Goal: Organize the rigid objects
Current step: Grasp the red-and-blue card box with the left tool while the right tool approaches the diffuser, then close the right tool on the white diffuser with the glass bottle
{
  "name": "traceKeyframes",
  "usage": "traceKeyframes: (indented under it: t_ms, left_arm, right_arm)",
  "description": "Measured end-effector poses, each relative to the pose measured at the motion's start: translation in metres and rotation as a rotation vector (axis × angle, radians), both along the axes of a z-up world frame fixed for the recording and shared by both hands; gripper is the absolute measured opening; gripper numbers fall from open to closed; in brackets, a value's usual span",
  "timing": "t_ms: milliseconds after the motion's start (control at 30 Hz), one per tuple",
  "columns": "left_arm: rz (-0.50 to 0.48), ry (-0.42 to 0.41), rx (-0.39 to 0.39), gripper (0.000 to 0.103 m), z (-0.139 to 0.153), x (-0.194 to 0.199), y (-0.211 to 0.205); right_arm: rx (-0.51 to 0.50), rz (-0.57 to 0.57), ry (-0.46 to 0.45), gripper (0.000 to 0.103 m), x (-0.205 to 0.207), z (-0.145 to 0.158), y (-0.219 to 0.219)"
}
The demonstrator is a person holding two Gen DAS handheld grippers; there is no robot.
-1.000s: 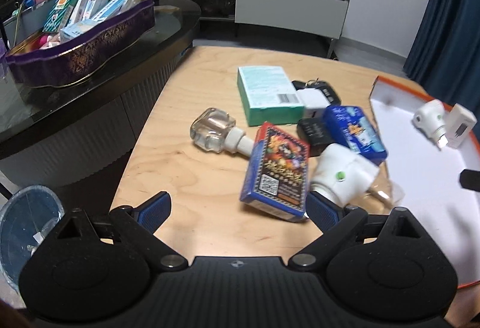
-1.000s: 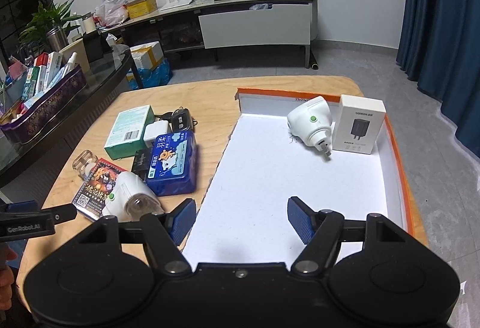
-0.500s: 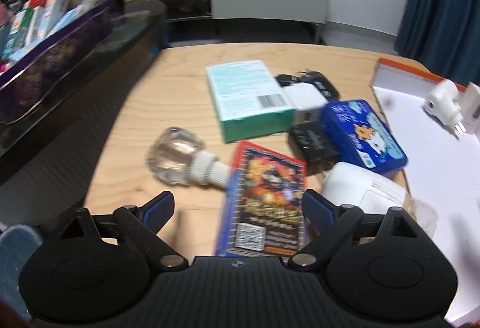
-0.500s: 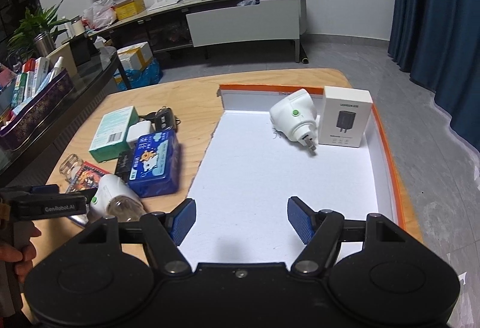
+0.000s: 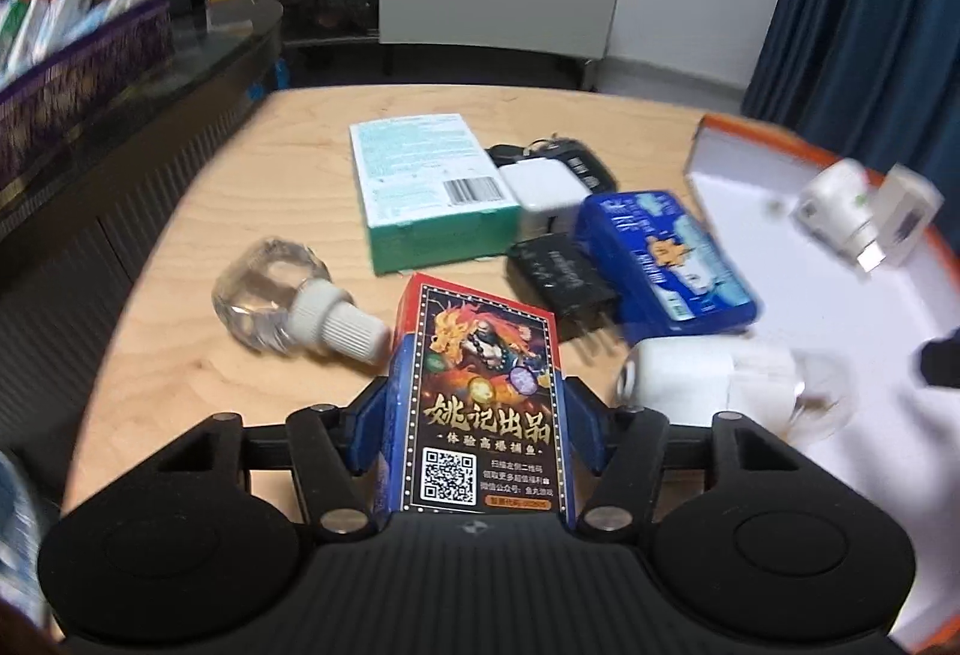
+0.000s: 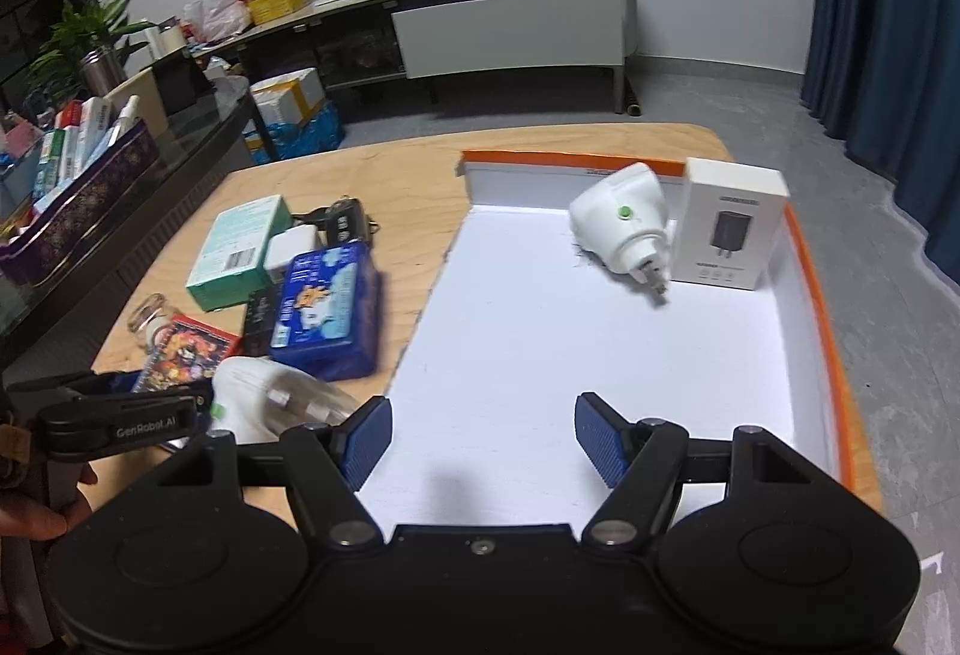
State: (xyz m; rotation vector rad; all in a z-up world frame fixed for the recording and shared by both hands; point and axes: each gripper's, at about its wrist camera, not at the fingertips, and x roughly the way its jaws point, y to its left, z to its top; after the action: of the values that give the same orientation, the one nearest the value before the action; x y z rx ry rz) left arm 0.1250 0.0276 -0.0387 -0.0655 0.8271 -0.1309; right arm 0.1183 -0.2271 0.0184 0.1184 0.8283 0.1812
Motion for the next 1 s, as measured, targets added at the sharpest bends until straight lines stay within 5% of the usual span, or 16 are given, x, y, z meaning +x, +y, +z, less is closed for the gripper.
traceKeyframes:
  t_ms: [267,467,600,733,867,1000]
  left_arm:
    - [0.047,0.018,-0.036,0.061,0.004,-0.028,0.014]
    - [0.052,0.020,0.004,0.061,0.002,-0.039,0.027]
    - [0.042,0.003,0.005,0.061,0.001,-0.040,0.028]
    - [0.033,-0.023,-0.001,0.062,-0.001,-0.040,0.030]
    - [0.041,-0.042,-0.014,0.061,-0.002,-0.039,0.033]
    - [0.048,-0.053,-0.026,0.060,-0.002,-0.040,0.033]
  right_arm:
    - [-0.003,0.248,-0.017,0.081,0.000,-0.003,0.037]
    - [-0.181,0.549,-0.072,0.081,0.014,-0.009,0.076]
    - [-0.232,0.689,-0.027,0.080,0.035,-0.019,0.091]
    - [-0.220,0.768,0.038,0.077,0.046,-0.032,0.098]
    - [-0.158,0.764,0.070,0.049,0.046,-0.041,0.104]
    - [-0.093,0.707,0.070,0.048,0.040,-0.041,0.103]
